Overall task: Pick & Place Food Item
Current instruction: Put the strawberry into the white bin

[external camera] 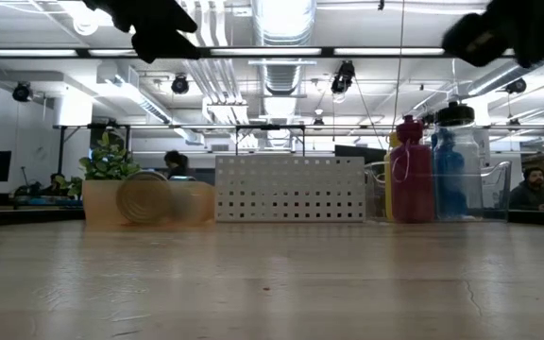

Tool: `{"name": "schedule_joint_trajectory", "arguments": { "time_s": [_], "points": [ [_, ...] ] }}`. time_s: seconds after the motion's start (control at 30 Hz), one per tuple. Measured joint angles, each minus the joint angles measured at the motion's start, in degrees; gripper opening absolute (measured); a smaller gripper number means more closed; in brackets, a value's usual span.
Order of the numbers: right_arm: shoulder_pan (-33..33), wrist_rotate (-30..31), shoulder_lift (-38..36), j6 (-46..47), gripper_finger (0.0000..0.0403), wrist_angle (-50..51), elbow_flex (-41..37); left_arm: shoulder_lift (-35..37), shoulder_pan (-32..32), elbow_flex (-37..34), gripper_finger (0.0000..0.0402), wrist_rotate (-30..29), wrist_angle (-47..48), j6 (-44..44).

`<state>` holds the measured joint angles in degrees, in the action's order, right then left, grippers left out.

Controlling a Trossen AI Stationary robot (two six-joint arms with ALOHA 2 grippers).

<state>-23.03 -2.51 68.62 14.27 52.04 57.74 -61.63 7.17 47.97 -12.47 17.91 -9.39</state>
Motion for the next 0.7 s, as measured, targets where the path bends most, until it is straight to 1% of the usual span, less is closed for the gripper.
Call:
{"name": "schedule_joint_trajectory", "arguments": {
  "time_s": [0.1, 0.3, 0.43, 0.6, 0.7],
  "points": [
    [-0.3, -2.9, 0.0, 3.6, 0.0028, 3.6, 0.0, 0.0, 1.8, 0.0, 0.03, 0.0, -0.4, -0.2],
    [-2.2, -3.6, 0.0, 4.8, 0.0028, 9.5, -0.2, 0.0, 2.9, 0.0, 0.0309, 0.0, -0.5, -1.5],
    [-2.9, -3.5, 0.1, 4.8, 0.0028, 9.6, -0.5, 0.0, 2.9, 0.0, 0.0313, 0.0, -0.6, -3.1],
    [-2.8, -2.7, 1.5, 0.7, 0.0029, 9.0, -0.5, 0.0, 2.9, 0.0, 0.0318, 0.0, -0.8, -4.6],
    [-2.9, -1.8, 2.8, 0.3, 0.0032, 8.8, -0.5, 0.0, 2.9, 0.0, 0.0321, 0.0, -0.8, -4.6]
  ]
}}
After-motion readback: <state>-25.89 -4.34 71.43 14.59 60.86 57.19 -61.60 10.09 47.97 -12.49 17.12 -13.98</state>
